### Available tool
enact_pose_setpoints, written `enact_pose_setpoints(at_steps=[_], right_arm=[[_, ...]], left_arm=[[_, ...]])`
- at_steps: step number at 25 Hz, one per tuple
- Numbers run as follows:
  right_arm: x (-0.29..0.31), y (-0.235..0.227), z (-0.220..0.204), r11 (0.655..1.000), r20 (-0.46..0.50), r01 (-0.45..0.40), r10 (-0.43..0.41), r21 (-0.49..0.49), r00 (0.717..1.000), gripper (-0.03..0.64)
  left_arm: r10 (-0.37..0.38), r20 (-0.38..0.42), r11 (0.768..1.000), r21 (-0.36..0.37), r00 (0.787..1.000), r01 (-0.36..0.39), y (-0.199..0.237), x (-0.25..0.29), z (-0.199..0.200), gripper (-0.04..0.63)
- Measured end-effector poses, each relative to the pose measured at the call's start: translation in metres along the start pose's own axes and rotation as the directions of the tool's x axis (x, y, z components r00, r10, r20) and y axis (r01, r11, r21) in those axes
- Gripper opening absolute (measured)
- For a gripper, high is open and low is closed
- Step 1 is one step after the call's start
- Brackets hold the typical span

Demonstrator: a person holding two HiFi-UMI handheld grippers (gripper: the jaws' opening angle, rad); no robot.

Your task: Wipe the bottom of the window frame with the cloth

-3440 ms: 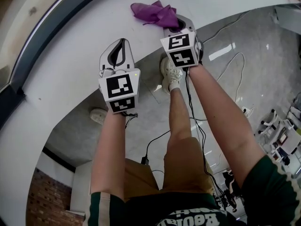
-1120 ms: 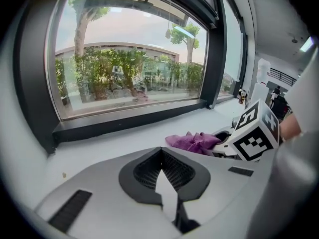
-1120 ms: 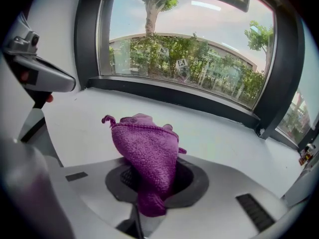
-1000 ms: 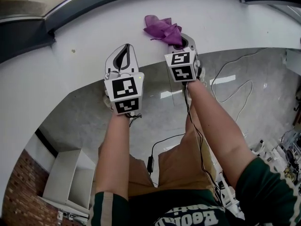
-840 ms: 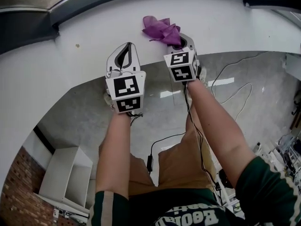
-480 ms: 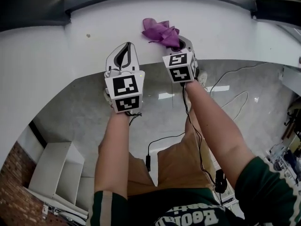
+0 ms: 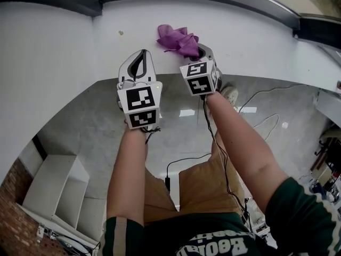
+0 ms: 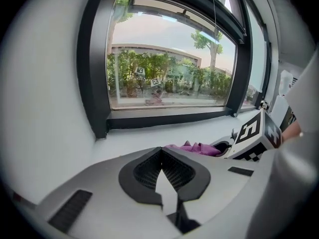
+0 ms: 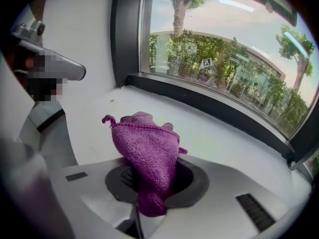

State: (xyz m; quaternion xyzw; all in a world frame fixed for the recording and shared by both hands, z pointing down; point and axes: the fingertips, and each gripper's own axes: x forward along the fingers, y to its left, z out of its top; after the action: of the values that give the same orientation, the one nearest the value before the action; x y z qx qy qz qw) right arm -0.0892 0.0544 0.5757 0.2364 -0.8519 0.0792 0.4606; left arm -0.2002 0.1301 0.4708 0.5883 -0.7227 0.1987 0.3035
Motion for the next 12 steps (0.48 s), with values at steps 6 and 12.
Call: enact_pose_setpoints(at_steps=[6,12], right_arm=[[0.011,0.03,0.02,0.999,0.006,-0.032,0.032,-0.033,0.999,0.086],[0.022,0.065,0.041,0.993,0.011,-0.093,0.094,-0.072,0.996,0.086]], left_arm=[[0.028,-0.007,0.999,-0.029,1.0,-0.028,0.026,-0.011,-0.01,0.009],[0.047,-0.018,0.997,-0.064,0.999,-0.048,0.041,-0.018,-0.019,0.009]])
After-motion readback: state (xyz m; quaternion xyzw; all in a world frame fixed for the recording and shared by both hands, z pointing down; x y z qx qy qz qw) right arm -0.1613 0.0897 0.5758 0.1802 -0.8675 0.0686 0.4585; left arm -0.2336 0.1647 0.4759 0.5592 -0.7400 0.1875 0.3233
